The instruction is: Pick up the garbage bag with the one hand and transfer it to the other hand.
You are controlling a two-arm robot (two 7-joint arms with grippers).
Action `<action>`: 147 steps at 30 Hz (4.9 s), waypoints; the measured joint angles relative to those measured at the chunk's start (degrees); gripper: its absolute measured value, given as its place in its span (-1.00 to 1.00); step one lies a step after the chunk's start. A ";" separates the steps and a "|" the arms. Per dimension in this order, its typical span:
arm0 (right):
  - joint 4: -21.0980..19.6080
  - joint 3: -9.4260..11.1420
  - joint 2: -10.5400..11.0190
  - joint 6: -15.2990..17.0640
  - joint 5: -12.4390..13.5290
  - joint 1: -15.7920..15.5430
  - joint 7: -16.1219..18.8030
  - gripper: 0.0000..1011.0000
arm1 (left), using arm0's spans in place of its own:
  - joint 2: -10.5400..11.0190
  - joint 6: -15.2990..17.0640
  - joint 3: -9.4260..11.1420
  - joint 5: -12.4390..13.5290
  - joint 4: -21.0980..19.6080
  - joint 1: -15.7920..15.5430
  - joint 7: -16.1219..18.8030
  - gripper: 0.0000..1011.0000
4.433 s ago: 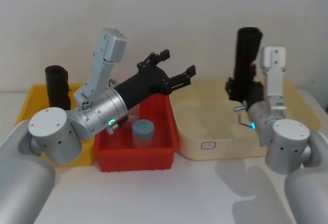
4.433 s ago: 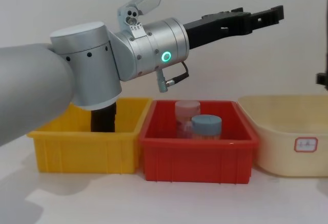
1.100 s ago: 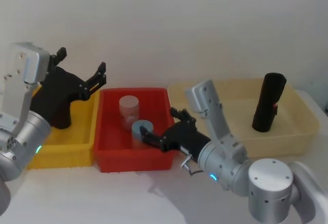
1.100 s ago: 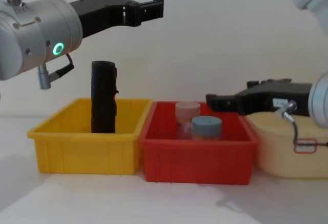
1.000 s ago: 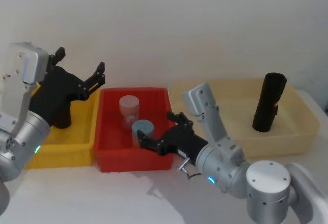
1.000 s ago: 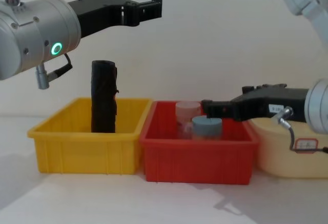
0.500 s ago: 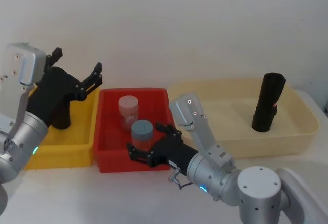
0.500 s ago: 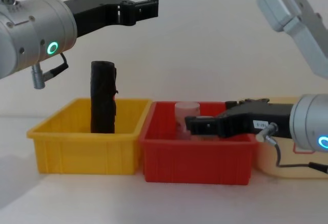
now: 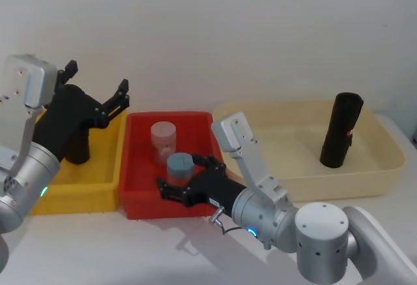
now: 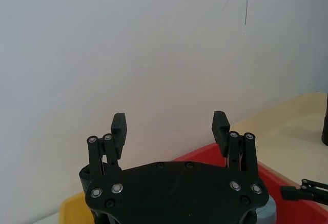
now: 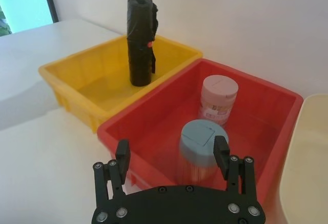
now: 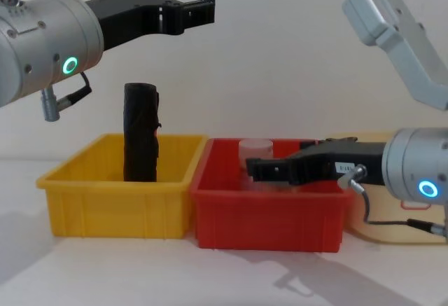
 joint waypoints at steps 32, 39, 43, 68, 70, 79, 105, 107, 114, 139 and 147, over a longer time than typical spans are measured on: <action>8.15 1.44 -1.12 -0.25 3.01 4.99 -1.09 0.98 | 0.03 0.00 -0.01 0.01 -0.09 0.07 0.06 0.98; 8.34 1.10 -0.95 -0.35 3.27 5.01 -1.15 0.98 | 0.03 0.00 -0.02 0.01 -0.09 0.07 0.06 0.98; 8.43 0.78 -0.85 -0.42 3.40 5.04 -1.15 0.98 | 0.03 0.00 -0.02 0.01 -0.08 0.07 0.06 0.98; 10.46 -1.08 -1.16 -1.47 4.27 5.83 -1.21 0.98 | 0.03 0.00 -0.02 0.01 -0.08 0.06 0.06 0.98; 10.66 -1.23 -1.25 -1.56 4.29 5.93 -1.26 0.98 | 0.03 0.00 -0.01 0.01 -0.08 0.06 0.06 0.98; 11.81 -1.82 -1.83 -2.24 4.33 6.50 -1.93 0.69 | 0.03 0.00 -0.01 0.01 -0.08 0.06 0.06 0.98; 12.42 -0.88 -3.23 -3.47 5.70 7.15 -3.98 0.26 | 0.03 0.00 -0.01 0.01 -0.08 0.06 0.06 0.98; 11.58 -0.33 -3.17 -3.72 6.06 7.19 -4.09 0.26 | 0.03 0.00 -0.01 0.01 -0.08 0.06 0.06 0.98; 8.71 1.99 -2.69 -4.70 7.48 7.59 -4.58 0.26 | 0.03 0.00 -0.02 0.01 -0.08 0.06 0.06 0.98; 8.80 10.03 3.37 -6.51 5.81 10.02 -9.57 0.26 | 0.03 0.00 -0.01 0.01 -0.08 0.06 0.06 0.98; 11.33 10.39 5.33 -5.61 3.96 9.91 -9.76 0.26 | 0.04 0.00 -0.01 0.01 -0.08 0.06 0.06 0.98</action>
